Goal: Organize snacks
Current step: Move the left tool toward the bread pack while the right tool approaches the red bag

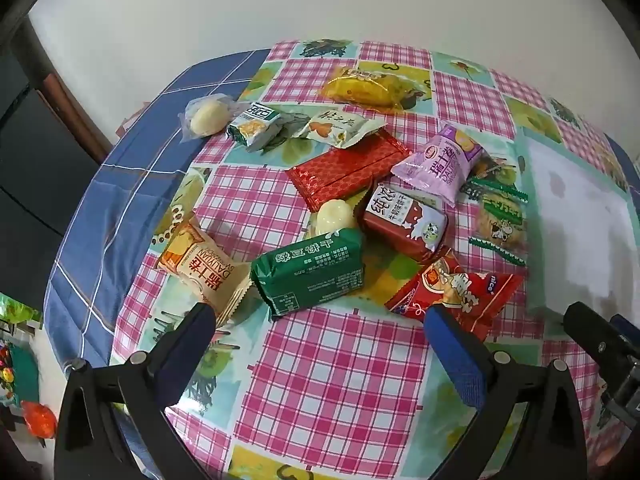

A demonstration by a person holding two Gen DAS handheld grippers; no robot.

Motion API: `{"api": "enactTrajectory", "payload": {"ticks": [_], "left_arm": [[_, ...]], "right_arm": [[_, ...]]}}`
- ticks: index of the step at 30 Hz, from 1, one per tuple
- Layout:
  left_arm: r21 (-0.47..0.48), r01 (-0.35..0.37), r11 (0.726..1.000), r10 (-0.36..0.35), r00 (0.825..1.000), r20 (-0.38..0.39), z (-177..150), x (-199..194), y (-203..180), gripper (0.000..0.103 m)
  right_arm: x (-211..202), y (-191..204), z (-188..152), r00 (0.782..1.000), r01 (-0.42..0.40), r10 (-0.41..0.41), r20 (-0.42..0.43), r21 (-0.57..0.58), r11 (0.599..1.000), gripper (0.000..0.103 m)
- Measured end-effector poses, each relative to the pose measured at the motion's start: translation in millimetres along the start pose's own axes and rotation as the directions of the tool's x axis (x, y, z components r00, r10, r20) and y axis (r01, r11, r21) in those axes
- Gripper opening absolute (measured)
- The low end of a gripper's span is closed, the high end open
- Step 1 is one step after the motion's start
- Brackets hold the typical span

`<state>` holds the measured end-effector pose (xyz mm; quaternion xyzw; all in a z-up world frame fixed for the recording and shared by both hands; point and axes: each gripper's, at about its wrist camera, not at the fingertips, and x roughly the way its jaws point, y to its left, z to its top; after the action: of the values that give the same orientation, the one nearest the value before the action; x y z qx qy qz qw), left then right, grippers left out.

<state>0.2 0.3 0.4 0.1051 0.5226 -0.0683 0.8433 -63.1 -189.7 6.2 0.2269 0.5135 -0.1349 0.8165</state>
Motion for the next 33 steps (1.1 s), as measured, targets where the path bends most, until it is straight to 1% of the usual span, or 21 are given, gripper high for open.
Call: {"api": "enactTrajectory", "payload": {"ticks": [5,8,9,19,25,33], "left_arm": [[-0.017,0.023,1.0,-0.022,1.0,0.021,-0.4,-4.0,-0.6,0.103],[-0.017,0.019,1.0,-0.019,1.0,0.02,-3.4,-7.3,0.3,0.103],[-0.008,0.01,1.0,-0.01,1.0,0.008,-1.3,-6.6,0.0,0.103],[-0.023,0.019,1.0,-0.018,1.0,0.017,0.1,-5.4,1.7,0.103],[-0.024,0.006,1.0,-0.006,1.0,0.009,0.3,-3.6,0.1,0.103],[-0.018,-0.013,1.0,0.014,0.999,0.037,-0.7,-2.5,-1.6,0.103]], "right_arm": [[1.1,0.2,-1.7,1.0,0.0,0.0,-0.002,-0.001,1.0,0.103],[1.0,0.4,-1.6,1.0,0.001,-0.001,-0.001,0.0,1.0,0.103],[1.0,0.3,-1.7,1.0,0.001,-0.001,-0.001,-0.001,1.0,0.103],[2.5,1.7,-3.6,1.0,0.003,-0.003,-0.006,-0.003,1.0,0.103],[1.4,1.9,-1.6,1.0,-0.006,0.006,-0.007,-0.005,1.0,0.103],[0.8,2.2,0.3,1.0,-0.015,0.015,-0.004,-0.005,1.0,0.103]]}}
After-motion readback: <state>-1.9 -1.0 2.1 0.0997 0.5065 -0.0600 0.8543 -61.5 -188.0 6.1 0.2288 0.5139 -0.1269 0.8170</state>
